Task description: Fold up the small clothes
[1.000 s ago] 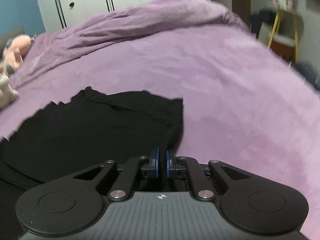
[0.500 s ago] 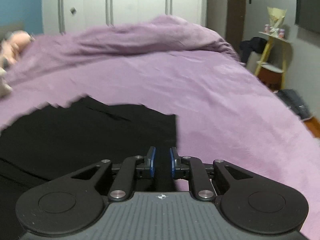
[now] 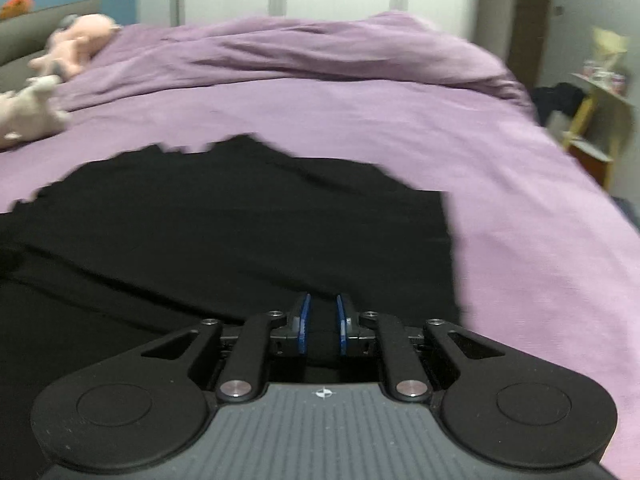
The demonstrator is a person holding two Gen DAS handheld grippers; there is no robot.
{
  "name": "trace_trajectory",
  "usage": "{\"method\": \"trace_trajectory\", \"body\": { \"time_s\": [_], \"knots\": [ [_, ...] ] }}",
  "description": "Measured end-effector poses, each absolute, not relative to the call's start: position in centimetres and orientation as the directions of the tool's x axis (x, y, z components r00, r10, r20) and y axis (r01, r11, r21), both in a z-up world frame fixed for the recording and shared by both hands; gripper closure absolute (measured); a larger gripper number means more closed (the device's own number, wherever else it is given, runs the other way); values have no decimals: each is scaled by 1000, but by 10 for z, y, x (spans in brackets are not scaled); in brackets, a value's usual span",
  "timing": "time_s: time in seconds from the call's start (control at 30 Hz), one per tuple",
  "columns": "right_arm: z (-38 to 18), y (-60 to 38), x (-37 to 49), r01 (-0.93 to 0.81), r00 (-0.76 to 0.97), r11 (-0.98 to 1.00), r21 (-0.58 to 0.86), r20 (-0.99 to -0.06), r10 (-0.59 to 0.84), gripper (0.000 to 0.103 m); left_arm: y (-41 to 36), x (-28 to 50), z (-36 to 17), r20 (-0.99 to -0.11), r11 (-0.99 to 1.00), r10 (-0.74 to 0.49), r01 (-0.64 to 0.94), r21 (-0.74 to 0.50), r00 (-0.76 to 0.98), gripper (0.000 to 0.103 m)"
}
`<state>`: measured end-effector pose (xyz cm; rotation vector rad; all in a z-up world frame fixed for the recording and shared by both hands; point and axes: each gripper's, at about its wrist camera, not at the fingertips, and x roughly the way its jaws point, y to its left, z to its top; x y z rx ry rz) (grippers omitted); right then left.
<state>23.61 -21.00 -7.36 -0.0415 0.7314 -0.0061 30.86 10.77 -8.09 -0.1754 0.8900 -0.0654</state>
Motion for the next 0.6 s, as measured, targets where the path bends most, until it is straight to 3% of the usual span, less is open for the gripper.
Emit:
{"method": "trace_trajectory", "body": {
  "time_s": [0.13,0.6],
  "knots": [
    [-71,-231,233,48,738,999,-21,-673,-50,95,110,308,-84,-766,985,-127,-9,-171,630,84],
    [-80,-218,223,0,749,989,-149,-655,-99,94,105,306,-82,-772,989,-105,-15,-147,627,84]
  ]
}}
